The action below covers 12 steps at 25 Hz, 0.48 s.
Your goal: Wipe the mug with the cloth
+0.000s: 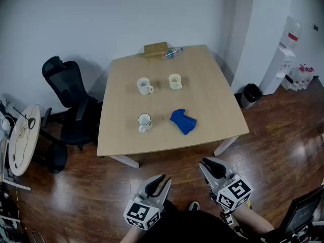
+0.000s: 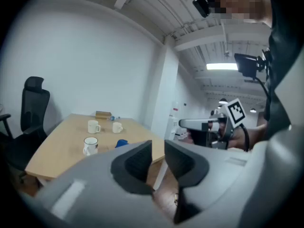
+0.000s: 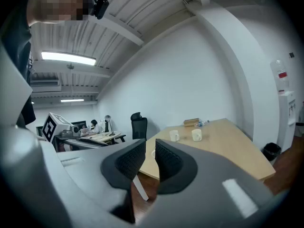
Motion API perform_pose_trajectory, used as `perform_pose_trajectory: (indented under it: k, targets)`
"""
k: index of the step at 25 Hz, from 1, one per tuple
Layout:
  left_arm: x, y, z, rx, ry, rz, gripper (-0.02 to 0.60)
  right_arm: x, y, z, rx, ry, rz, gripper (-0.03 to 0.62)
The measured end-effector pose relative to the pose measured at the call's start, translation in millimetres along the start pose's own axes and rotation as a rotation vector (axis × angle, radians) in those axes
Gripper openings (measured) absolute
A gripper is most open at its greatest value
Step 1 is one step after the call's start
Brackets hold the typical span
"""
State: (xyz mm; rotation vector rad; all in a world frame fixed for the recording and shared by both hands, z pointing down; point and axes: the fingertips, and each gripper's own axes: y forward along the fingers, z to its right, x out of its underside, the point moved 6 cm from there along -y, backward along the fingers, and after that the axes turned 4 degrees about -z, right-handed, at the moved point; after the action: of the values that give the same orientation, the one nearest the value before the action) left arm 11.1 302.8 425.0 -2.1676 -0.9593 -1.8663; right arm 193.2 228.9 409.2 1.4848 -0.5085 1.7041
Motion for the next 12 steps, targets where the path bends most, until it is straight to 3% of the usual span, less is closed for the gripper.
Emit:
perform_pose_trajectory:
  k: [8, 12]
  targets:
    - [3, 52, -97, 0.000, -0.024, -0.048, 0.083, -9, 78, 48, 0.077, -0.060, -0.004, 0.051]
    - [-7, 85, -175, -0.010, 0.000, -0.072, 0.083, -3, 147, 81, 0.129, -0.026, -0.111, 0.071]
